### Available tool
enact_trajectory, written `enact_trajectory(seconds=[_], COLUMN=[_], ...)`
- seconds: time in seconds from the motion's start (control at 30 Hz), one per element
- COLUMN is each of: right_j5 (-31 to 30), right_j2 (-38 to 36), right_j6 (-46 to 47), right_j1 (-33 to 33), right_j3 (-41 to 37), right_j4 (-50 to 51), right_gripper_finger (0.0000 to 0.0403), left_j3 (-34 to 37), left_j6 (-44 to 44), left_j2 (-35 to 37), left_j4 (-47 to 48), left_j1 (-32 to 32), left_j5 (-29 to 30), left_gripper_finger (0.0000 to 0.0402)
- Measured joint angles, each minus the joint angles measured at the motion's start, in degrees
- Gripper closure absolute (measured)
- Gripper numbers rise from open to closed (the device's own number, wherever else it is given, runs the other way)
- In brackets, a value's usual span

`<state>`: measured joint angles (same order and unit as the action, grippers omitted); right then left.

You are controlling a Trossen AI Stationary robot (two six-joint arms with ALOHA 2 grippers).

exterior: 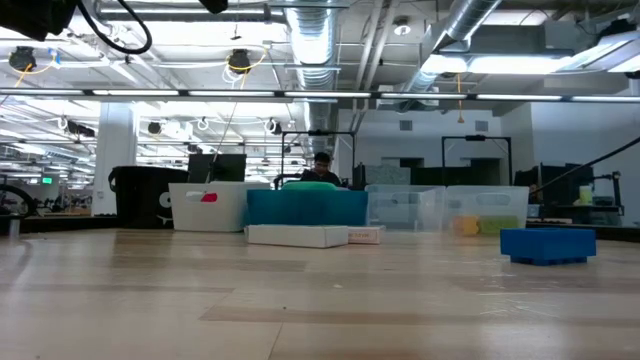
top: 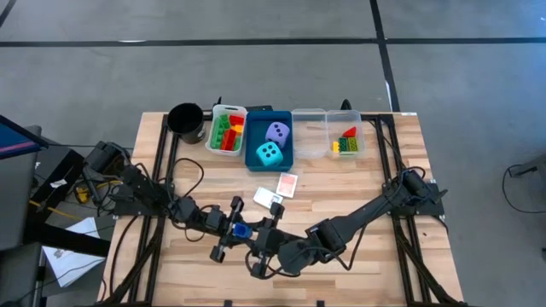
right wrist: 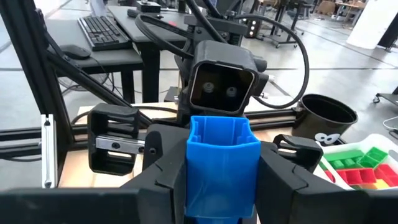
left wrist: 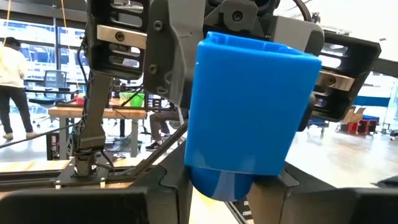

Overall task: Pick & Place Toys
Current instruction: Put the large blue game piece into the white bin

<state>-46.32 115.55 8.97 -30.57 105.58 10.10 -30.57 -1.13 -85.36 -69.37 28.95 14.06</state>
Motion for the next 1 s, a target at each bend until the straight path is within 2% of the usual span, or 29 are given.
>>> enact_trajectory(seconds=[0.37, 0.43, 0.6, 0.7, 0.83, 1.0], right_j5=[0.36, 1.09, 1.94, 1.88, 1.42, -0.73], right_j2=[0.00, 0.00, 0.00, 0.00, 0.00, -0.04], right_j6=[-1.15, -1.78, -1.68, -0.28, 0.28, 1.53], right_j1=[0.00, 0.01, -0.06, -0.07, -0.54, -2.66], right_j3=[0.00, -0.01, -0.02, -0.02, -0.02, -0.02], right_j4=[0.16, 0.33, -0.08, -0.03, 0.02, 1.35], right_gripper_finger=[0.0270, 0.0231, 0.0098, 0.0049, 0.0019, 0.0020], left_j3=[0.00, 0.00, 0.00, 0.00, 0.00, 0.03], left_j6=[0.11, -0.42, -0.58, -0.54, 0.63, 1.21], left_j2=[0.00, 0.00, -0.02, -0.07, -0.07, 3.65], left_j4=[0.66, 0.93, 1.43, 1.39, 1.60, 8.24], left_j1=[0.00, 0.00, -0.04, -0.07, -0.07, 0.09], left_j5=[1.03, 1.10, 1.70, 1.86, 2.15, 3.62], left_gripper_finger=[0.0300, 0.0300, 0.0300, 0.0300, 0.0300, 0.0300])
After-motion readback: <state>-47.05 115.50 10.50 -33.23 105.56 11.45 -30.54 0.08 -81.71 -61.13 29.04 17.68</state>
